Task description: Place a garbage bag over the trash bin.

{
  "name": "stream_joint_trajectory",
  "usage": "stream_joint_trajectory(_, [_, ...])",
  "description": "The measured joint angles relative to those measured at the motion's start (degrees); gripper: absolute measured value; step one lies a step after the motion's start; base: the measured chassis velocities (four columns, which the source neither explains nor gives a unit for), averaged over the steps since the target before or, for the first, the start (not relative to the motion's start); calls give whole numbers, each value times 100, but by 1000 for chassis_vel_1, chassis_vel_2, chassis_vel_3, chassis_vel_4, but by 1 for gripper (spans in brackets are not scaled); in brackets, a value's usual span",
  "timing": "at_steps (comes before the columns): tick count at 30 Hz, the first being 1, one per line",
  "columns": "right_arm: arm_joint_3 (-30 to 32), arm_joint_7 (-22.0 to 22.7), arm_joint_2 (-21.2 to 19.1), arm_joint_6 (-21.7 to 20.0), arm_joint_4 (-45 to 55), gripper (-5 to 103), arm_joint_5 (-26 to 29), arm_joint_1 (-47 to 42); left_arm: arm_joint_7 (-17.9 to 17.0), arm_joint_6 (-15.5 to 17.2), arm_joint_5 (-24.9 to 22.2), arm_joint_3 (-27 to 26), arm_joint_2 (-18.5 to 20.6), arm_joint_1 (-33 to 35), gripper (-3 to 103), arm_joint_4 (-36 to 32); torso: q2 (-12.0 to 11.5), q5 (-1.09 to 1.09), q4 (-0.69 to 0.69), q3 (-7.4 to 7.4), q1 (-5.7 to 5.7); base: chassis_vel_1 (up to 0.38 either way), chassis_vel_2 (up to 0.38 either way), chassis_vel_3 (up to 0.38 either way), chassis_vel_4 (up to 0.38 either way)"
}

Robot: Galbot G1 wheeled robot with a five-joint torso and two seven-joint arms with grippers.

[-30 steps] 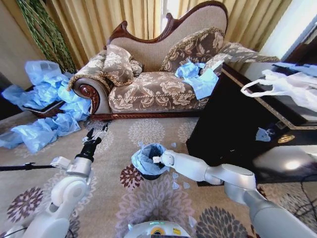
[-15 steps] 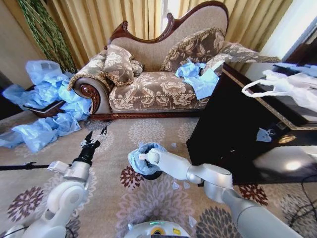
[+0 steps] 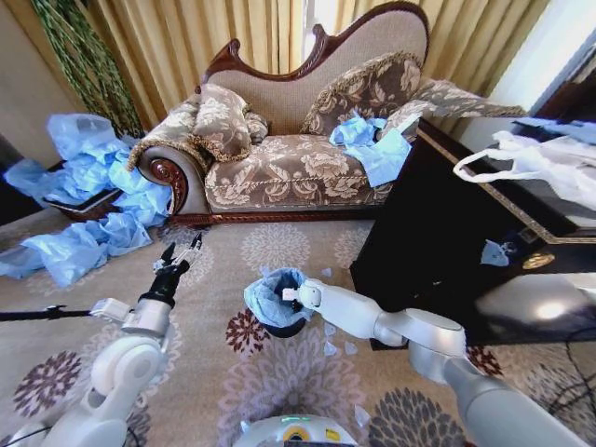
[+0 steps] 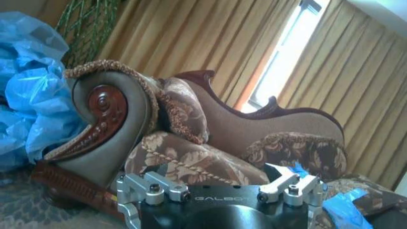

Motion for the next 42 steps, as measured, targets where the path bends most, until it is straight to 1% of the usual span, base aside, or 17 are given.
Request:
stream_joint_trajectory(9, [164, 11, 567, 78, -331, 0, -89, 18, -66, 50, -15, 48, -3, -54, 100, -38, 0, -1, 3, 0, 0, 0, 0, 0, 0])
stream_joint_trajectory(13, [153, 81, 285, -55, -34, 0, -5, 1, -68, 53, -67, -19, 16, -7, 100, -57, 0, -1, -1, 0, 0, 0, 0, 0, 0])
stream_joint_trajectory(16, [406, 162, -97, -292, 467, 16, 228, -58, -71, 60, -91, -16, 10, -9, 100, -82, 0, 1, -3, 0, 0, 0, 0, 0, 0])
stream_joint_trajectory(18, [493, 181, -208, -380, 599, 16, 378, -62, -72, 63, -96, -2, 10, -13, 100, -94, 0, 0, -1, 0, 0, 0, 0, 0, 0])
stream_joint_trajectory(21, [642, 219, -506, -524, 950, 32, 703, -54, -80, 71, -102, 27, 17, -37, 100, -115, 0, 0, 1, 0, 0, 0, 0, 0, 0])
stream_joint_trajectory(22, [642, 219, -506, -524, 950, 32, 703, -54, -80, 71, -102, 27, 17, -37, 100, -115, 0, 0, 1, 0, 0, 0, 0, 0, 0])
stream_joint_trajectory(24, [719, 265, -739, -644, 1293, 43, 961, -53, -87, 74, -106, 29, 31, -42, 100, -118, 0, 1, -1, 0, 0, 0, 0, 0, 0])
stream_joint_trajectory(26, [824, 356, -1067, -801, 1771, 49, 1521, -85, -77, 80, -148, 24, 80, -11, 100, -128, 0, 0, 1, 0, 0, 0, 0, 0, 0])
stream_joint_trajectory(27, [824, 356, -1067, -801, 1771, 49, 1521, -85, -77, 80, -148, 24, 80, -11, 100, -128, 0, 0, 1, 0, 0, 0, 0, 0, 0])
stream_joint_trajectory(31, [1301, 613, -1810, -1088, 3046, 71, 2611, -320, -127, 161, -473, 155, 389, 16, 99, 42, 0, 0, -1, 0, 0, 0, 0, 0, 0])
stream_joint_trajectory(32, [1301, 613, -1810, -1088, 3046, 71, 2611, -320, -127, 161, -473, 155, 389, 16, 99, 42, 0, 0, -1, 0, 0, 0, 0, 0, 0])
stream_joint_trajectory(35, [1816, 727, -2443, -1156, 4067, 81, 3028, -614, -239, 220, -481, 386, 682, -84, 99, 232, 0, -1, 2, 0, 0, 0, 0, 0, 0])
stream_joint_trajectory(36, [1816, 727, -2443, -1156, 4067, 81, 3028, -614, -239, 220, -481, 386, 682, -84, 99, 232, 0, -1, 2, 0, 0, 0, 0, 0, 0])
stream_joint_trajectory(38, [2537, 764, -3054, -985, 4822, 91, 3373, -1101, -369, 303, -485, 505, 907, -184, 99, 356, 0, 2, 1, 0, 0, 0, 0, 0, 0])
stream_joint_trajectory(39, [2537, 764, -3054, -985, 4822, 91, 3373, -1101, -369, 303, -485, 505, 907, -184, 99, 356, 0, 2, 1, 0, 0, 0, 0, 0, 0])
stream_joint_trajectory(41, [3575, 1011, -3877, -391, 5692, 99, 4004, -1911, -444, 397, -468, 520, 1087, -243, 98, 464, 0, 0, -6, 0, 0, 0, 0, 0, 0])
stream_joint_trajectory(42, [3575, 1011, -3877, -391, 5692, 99, 4004, -1911, -444, 397, -468, 520, 1087, -243, 98, 464, 0, 0, -6, 0, 0, 0, 0, 0, 0])
